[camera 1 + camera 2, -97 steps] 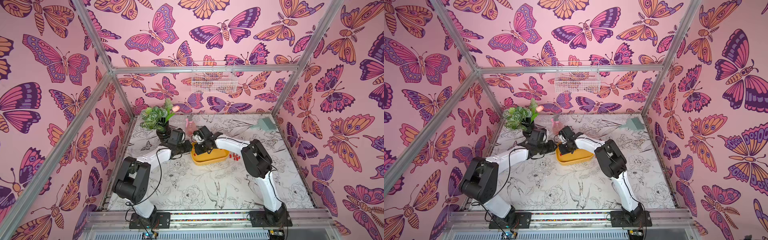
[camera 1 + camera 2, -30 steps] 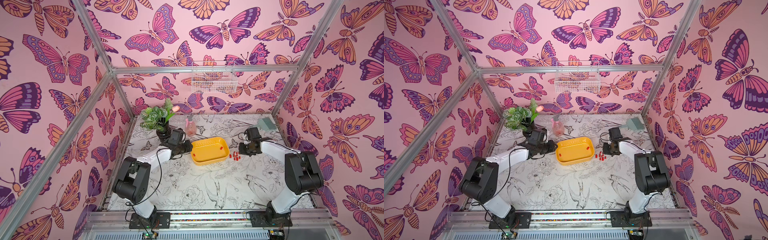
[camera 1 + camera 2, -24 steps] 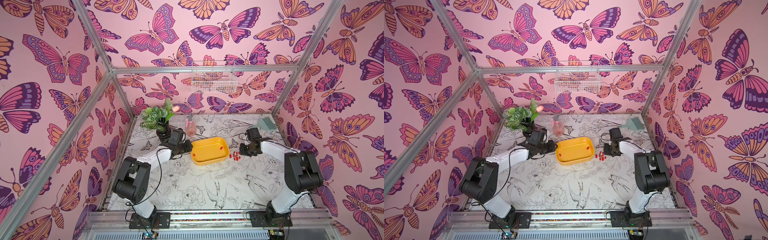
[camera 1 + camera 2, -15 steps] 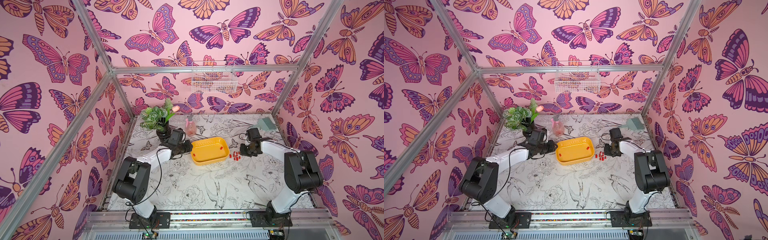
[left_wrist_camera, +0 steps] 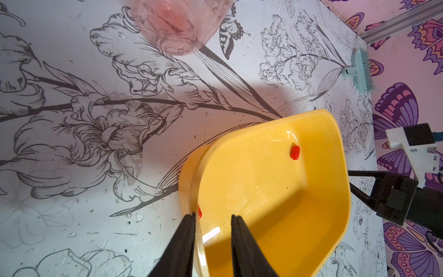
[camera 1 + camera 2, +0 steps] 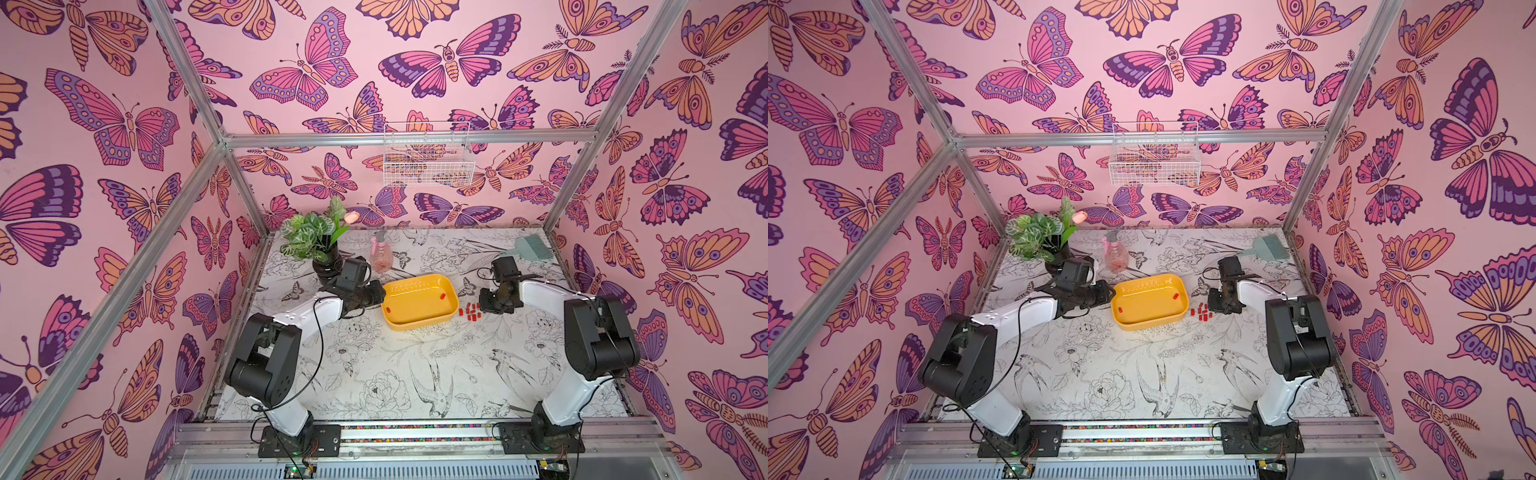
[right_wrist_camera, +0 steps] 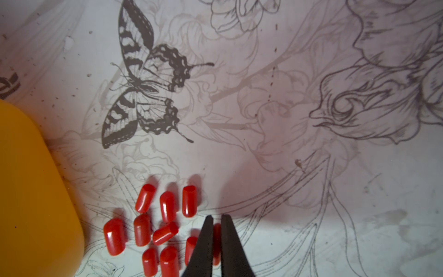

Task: Take the screw protection sleeves out of the storage box
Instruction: Place the screw protection sleeve at the center of the board.

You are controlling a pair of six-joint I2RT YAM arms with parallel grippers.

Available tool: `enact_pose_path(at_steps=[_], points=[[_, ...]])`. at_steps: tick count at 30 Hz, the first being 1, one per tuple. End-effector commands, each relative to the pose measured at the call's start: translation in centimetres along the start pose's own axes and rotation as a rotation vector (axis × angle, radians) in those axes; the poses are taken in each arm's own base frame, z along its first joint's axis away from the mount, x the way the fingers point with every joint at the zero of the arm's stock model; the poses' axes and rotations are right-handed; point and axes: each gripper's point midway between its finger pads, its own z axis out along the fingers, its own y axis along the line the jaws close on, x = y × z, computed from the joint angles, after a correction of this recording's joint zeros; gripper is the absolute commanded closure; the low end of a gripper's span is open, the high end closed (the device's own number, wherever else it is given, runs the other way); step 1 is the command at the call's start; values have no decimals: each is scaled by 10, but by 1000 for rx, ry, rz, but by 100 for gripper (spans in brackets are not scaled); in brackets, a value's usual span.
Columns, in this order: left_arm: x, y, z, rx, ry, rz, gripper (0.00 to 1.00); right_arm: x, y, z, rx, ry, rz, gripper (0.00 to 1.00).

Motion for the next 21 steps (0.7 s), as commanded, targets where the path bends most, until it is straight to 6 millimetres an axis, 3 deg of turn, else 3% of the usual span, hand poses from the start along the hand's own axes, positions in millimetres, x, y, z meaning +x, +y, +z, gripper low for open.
enact_pose_path(at_steps=[1, 21], points=[[1, -3, 1, 9, 11, 14, 69, -6, -2, -1, 9, -3, 10, 86], [1, -4, 0, 13, 10, 15, 69, -5, -2, 3, 8, 12, 8, 85]])
